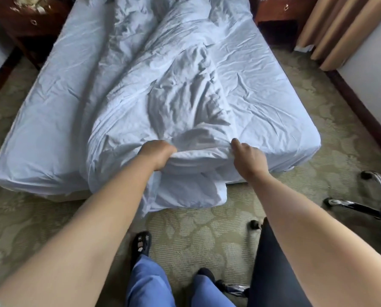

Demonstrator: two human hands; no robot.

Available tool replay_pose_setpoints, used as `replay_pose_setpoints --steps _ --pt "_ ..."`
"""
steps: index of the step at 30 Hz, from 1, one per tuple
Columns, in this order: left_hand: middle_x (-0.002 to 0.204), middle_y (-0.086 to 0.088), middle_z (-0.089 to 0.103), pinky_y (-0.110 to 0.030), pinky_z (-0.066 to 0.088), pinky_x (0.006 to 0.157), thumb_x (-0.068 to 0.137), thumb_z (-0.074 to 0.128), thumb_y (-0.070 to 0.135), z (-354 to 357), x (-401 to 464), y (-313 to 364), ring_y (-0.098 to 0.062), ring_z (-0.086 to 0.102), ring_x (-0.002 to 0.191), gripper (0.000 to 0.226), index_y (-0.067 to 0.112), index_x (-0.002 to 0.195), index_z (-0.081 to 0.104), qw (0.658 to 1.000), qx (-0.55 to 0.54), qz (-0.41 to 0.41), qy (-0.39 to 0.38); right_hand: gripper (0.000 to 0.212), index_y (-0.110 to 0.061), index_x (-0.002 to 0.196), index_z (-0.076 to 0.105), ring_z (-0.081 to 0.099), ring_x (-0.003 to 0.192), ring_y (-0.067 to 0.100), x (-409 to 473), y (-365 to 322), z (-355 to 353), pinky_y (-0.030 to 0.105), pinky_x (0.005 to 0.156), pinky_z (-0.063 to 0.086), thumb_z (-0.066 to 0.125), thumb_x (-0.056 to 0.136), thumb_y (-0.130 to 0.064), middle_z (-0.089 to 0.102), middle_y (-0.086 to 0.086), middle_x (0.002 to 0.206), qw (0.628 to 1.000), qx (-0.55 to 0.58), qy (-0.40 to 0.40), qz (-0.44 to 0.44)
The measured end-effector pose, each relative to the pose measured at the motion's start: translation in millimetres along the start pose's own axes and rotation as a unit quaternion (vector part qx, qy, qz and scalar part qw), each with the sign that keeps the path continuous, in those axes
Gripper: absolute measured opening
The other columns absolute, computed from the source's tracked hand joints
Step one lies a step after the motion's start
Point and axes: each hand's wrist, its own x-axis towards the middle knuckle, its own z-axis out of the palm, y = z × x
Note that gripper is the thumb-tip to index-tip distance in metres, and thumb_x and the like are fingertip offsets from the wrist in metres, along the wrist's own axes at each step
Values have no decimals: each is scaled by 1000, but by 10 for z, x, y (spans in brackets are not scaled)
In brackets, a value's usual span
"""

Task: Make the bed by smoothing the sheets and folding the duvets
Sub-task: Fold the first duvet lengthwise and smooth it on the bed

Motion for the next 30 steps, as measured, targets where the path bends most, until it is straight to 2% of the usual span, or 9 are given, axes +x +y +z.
replay_pose_setpoints --steps 5,8,12,16,19,21,23,26,30 --pt "110 -15 61 -32 43 75 85 46 -4 375 -288 376 -33 59 102 25 9 101 61 996 11 19 -83 29 -12 120 43 64 83 36 -484 -58 181 35 58 40 41 91 -5 62 17 101 997 45 -58 28" --pt "114 -18 61 -32 45 83 92 44 4 465 -350 388 -32 58 106 21 3 104 62 997 -26 -49 -54 27 -10 114 43 63 81 37 -422 -129 173 33 58 36 41 88 -2 63 18 97 993 100 -27 56" --pt "110 -15 62 -34 46 80 92 46 6 402 -415 290 -34 59 102 17 7 98 62 999 -1 -49 -23 26 -11 111 42 61 80 36 -431 -166 175 34 56 36 45 87 0 60 15 106 986 144 6 82" --pt "108 -15 60 -36 49 81 86 42 -8 329 -449 145 -33 60 98 29 5 103 62 998 4 -67 -16 60 -15 137 33 48 114 32 -495 -172 413 39 84 44 60 84 -6 46 12 131 960 240 5 143" --pt "110 -15 59 -37 49 82 86 43 -8 378 -462 119 -34 60 100 32 6 107 63 997 11 -71 -24 88 -15 148 18 36 128 33 -497 -197 636 41 97 40 72 81 -31 34 14 141 961 195 -75 183" --pt "108 -15 59 -35 47 81 85 42 -8 424 -478 140 -33 59 99 30 5 103 61 996 12 -76 -37 95 -17 150 10 30 133 32 -481 -174 784 43 101 38 72 80 -36 28 13 147 946 192 -129 227" --pt "106 -14 59 -34 46 79 85 40 -8 449 -476 166 -32 58 98 28 5 100 60 996 13 -74 -46 72 -17 145 24 36 129 32 -454 -129 925 43 99 40 65 85 -21 36 12 143 931 211 -121 270" --pt "109 -13 59 -32 41 73 87 40 -4 499 -458 202 -29 57 96 27 7 103 59 995 -6 -82 -59 24 -10 113 52 55 99 33 -414 -122 921 39 80 46 47 89 -11 60 13 115 900 311 -56 301" --pt "137 -4 42 -37 46 92 81 54 4 773 -454 406 -27 46 123 57 21 134 41 984 -148 -71 -67 29 -4 111 56 53 90 29 -260 -348 412 32 71 39 38 89 -5 62 13 106 828 479 0 293"
